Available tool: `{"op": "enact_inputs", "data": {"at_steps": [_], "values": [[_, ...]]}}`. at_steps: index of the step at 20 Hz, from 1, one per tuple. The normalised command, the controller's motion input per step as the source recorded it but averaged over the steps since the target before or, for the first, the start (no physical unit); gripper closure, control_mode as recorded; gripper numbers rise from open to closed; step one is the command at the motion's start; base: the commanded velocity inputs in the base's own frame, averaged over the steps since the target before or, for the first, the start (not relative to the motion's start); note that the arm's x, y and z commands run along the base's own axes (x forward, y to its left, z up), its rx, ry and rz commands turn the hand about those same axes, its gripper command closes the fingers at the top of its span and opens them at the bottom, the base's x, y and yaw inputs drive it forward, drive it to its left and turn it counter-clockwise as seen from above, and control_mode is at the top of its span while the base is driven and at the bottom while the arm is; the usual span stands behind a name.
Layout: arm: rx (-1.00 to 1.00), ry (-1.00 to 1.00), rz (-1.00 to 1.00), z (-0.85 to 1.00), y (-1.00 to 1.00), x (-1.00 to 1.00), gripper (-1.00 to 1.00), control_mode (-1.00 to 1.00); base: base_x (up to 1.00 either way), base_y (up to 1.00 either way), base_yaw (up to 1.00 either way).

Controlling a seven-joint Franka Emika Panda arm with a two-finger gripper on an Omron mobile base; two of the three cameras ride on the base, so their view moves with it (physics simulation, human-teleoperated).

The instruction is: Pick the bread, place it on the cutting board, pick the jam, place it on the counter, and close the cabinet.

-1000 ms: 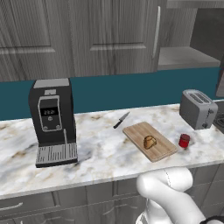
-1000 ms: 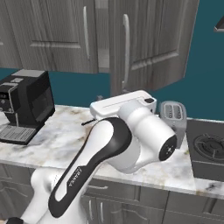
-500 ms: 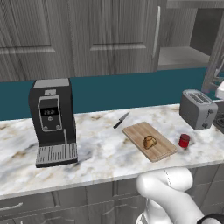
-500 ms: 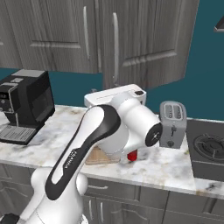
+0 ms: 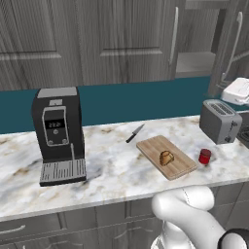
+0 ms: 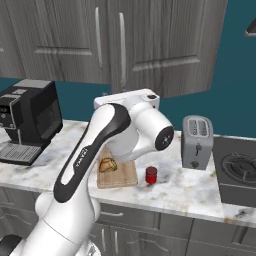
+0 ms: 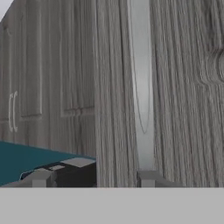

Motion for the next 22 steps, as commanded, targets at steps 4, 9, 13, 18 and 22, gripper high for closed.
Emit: {"op": "enact_inputs", "data": {"at_steps": [4,9,13,18,22], "values": [[0.00,0.00,0.00,0.00,0.18,0.65,-1.00,-1.00,0.00,0.00,0.00],[0.00,0.00,0.00,0.00,0.14,0.63,-1.00,-1.00,0.00,0.00,0.00],[0.00,0.00,0.00,0.00,0.11,0.56,-1.00,-1.00,0.00,0.00,0.00],[0.00,0.00,0.00,0.00,0.02,0.47,-1.00,-1.00,0.00,0.00,0.00],[0.00,0.00,0.00,0.00,0.00,0.44,-1.00,-1.00,0.00,0.00,0.00]]}}
